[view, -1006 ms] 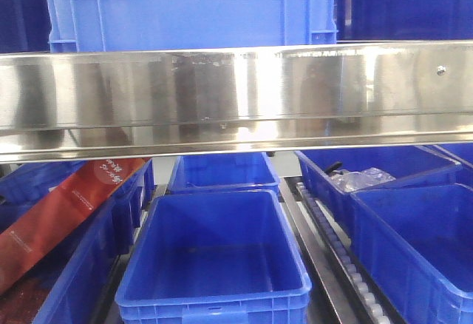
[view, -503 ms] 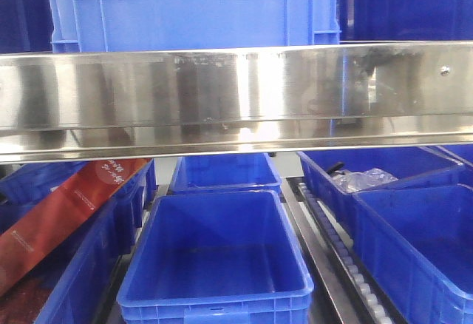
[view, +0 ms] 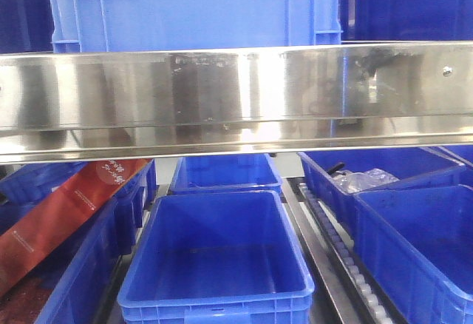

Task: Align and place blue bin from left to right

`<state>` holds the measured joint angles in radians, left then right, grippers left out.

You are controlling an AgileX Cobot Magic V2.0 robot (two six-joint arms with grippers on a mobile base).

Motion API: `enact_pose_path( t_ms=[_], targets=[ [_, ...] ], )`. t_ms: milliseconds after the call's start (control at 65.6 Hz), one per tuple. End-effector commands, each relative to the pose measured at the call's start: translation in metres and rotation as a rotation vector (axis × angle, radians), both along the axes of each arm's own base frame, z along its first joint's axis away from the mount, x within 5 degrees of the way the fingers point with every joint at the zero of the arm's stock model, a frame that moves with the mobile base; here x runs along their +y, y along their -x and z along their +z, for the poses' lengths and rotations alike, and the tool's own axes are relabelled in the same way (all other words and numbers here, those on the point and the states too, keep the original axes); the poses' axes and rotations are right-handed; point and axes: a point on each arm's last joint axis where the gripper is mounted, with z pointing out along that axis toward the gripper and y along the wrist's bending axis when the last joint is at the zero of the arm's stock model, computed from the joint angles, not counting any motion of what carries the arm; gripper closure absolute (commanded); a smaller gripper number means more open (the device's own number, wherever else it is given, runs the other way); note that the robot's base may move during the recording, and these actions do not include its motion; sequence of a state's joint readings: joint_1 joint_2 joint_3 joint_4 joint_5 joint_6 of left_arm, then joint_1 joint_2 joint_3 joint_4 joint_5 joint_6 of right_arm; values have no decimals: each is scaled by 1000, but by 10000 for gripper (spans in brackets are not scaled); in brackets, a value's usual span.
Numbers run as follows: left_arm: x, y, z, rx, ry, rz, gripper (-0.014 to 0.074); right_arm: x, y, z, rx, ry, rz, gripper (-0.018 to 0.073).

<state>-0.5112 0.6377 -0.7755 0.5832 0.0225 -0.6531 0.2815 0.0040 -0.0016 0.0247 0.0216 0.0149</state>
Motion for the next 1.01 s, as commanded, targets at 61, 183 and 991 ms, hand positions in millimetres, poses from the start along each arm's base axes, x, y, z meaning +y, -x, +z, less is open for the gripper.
enact_pose_path(
  t_ms=[61,183,991],
  targets=[
    [-1,2,2,-20,4,-15,707,0,0,1,-17,-3,-1,629],
    [-1,2,2,-20,4,-15,707,0,0,1,-17,-3,-1,629],
    [53,52,-66,94,-146,367,707,0,0,1,-17,-3,-1,629]
  ],
)
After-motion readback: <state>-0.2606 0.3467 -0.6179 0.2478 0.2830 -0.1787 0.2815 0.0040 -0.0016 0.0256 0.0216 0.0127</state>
